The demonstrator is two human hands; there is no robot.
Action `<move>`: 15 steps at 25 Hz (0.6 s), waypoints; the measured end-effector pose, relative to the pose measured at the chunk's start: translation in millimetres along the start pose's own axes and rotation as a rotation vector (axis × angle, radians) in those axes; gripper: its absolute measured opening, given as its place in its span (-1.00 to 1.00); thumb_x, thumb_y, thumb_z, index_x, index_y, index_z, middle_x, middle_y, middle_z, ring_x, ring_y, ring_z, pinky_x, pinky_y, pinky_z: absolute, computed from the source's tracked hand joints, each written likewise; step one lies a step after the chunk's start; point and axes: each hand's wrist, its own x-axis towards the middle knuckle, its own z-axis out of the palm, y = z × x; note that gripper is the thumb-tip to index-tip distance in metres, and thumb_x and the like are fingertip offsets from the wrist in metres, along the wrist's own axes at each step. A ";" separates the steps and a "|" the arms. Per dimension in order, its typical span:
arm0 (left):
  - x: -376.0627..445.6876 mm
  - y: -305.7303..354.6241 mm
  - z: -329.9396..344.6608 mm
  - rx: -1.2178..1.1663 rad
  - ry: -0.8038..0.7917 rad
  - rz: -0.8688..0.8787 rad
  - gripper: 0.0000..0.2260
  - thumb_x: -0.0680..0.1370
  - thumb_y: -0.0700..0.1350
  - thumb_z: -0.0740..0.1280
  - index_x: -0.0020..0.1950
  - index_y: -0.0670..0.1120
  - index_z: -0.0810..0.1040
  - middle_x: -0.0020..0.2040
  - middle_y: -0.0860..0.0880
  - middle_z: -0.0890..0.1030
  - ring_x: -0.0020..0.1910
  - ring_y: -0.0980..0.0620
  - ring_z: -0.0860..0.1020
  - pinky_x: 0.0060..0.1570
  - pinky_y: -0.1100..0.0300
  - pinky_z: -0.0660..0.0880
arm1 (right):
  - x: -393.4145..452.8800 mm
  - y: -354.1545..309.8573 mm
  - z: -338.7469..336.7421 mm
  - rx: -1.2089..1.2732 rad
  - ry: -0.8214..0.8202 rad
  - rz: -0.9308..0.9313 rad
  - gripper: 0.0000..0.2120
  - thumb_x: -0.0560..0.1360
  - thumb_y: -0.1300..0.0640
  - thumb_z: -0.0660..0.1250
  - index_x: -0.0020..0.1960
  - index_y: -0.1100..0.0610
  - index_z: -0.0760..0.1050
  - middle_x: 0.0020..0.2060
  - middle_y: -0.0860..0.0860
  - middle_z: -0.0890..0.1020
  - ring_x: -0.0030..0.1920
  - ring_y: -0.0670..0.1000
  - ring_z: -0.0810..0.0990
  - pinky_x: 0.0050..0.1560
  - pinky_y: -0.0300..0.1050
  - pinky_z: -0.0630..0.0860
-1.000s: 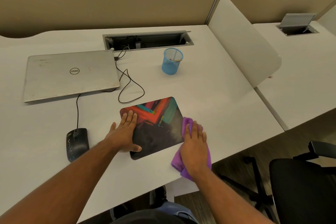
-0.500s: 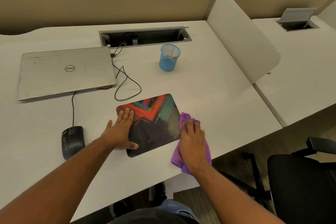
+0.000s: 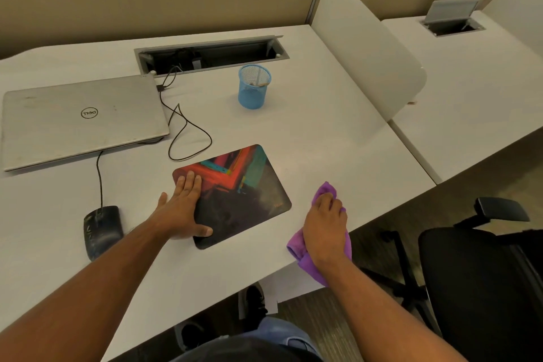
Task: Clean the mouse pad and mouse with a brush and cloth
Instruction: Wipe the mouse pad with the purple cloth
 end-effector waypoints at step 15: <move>4.5 -1.9 4.5 -0.011 0.030 0.019 0.20 0.39 0.32 0.45 0.56 -0.04 -0.44 0.56 -0.04 -0.43 0.56 -0.08 -0.34 0.49 -0.24 -0.16 | -96.1 77.9 51.3 0.443 -0.021 0.251 -0.64 0.55 0.31 0.26 0.34 0.26 0.38 0.19 0.23 0.45 0.12 0.19 0.47 0.07 0.10 0.50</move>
